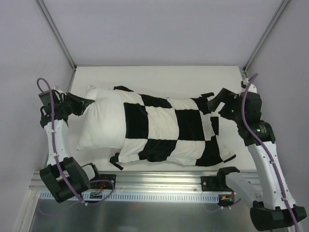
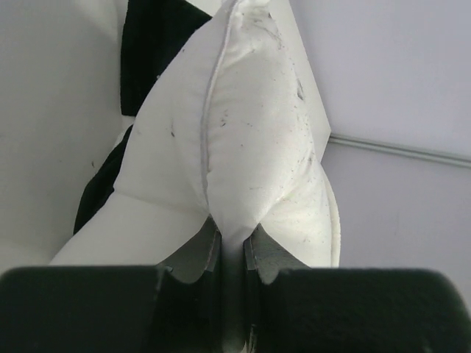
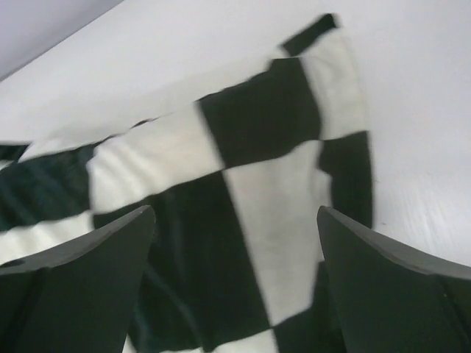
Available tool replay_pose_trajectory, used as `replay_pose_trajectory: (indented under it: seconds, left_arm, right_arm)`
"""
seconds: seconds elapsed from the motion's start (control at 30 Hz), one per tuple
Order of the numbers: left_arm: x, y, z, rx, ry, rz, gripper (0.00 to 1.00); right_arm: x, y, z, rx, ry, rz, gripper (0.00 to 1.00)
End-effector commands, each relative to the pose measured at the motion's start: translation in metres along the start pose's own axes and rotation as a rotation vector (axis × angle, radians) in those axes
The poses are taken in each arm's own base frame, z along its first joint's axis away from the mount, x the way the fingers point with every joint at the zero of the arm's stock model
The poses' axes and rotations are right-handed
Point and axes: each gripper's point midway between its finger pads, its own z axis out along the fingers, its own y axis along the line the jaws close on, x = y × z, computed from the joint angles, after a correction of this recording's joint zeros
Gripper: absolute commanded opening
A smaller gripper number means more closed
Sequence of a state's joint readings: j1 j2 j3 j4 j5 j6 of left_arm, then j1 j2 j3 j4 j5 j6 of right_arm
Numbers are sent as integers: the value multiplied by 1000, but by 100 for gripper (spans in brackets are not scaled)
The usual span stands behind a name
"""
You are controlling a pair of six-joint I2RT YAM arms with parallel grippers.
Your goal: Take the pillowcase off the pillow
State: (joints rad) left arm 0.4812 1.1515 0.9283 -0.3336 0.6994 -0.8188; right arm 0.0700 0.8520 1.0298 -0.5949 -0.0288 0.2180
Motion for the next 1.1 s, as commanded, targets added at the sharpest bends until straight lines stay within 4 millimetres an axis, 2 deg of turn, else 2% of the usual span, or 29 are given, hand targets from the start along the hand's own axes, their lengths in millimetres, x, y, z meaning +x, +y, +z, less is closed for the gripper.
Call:
replay_pose_trajectory:
  seconds: [0.0,0.03,0.1,0.13,0.17,0.23,0.27,0.33,0.37,0.43,0.47,0.53,0.57,0.63,0.67,0.7,0.8,0.9,0.97,1.03,1.07]
  left_arm:
    - [19,-10,-5,73,32,98,0]
    - [26,-9,-5,78,51,100,0]
    - [38,-4,-6,81,77,113,0]
    - [46,-5,-6,90,104,116,0]
    - [60,-6,-3,98,147,131,0]
    - [79,-8,0,104,197,158,0]
    - [97,-8,2,105,246,181,0]
    - [112,-7,5,99,278,207,0]
    - [125,-4,6,93,313,219,0]
    - [136,2,9,81,342,232,0]
    - [144,3,9,79,366,241,0]
    - [148,8,10,67,376,241,0]
    - [148,9,11,63,371,242,0]
    - [146,7,9,69,362,252,0]
    - [147,6,9,74,364,254,0]
    - [146,3,8,80,360,259,0]
    - [142,0,8,77,345,268,0]
    - [140,0,10,67,342,268,0]
    - [139,0,11,65,342,266,0]
    - [139,-1,11,65,340,269,0]
    - [138,-3,10,72,332,276,0]
  right_arm:
    - [-13,50,-5,-94,-62,-121,96]
    - [-3,88,-6,-175,-33,-198,96]
    - [11,125,-5,-229,2,-291,96]
    - [28,151,-10,-273,28,-368,96]
    - [32,177,-1,-279,47,-428,96]
    - [44,202,6,-278,77,-512,96]
    - [51,227,14,-301,96,-550,96]
    - [65,249,20,-349,146,-579,96]
    - [70,266,30,-362,161,-595,96]
    - [83,280,35,-384,208,-630,97]
    - [92,295,42,-401,234,-656,96]
    - [102,304,51,-400,262,-684,97]
    - [114,307,62,-380,299,-707,97]
    - [123,303,77,-325,320,-733,99]
    - [128,297,83,-292,334,-747,96]
    - [134,288,95,-242,339,-762,85]
    - [145,270,102,-208,386,-747,73]
    - [152,268,97,-258,392,-731,79]
    - [156,259,94,-259,407,-735,79]
    - [157,247,98,-223,412,-743,67]
    - [152,239,105,-195,409,-728,51]
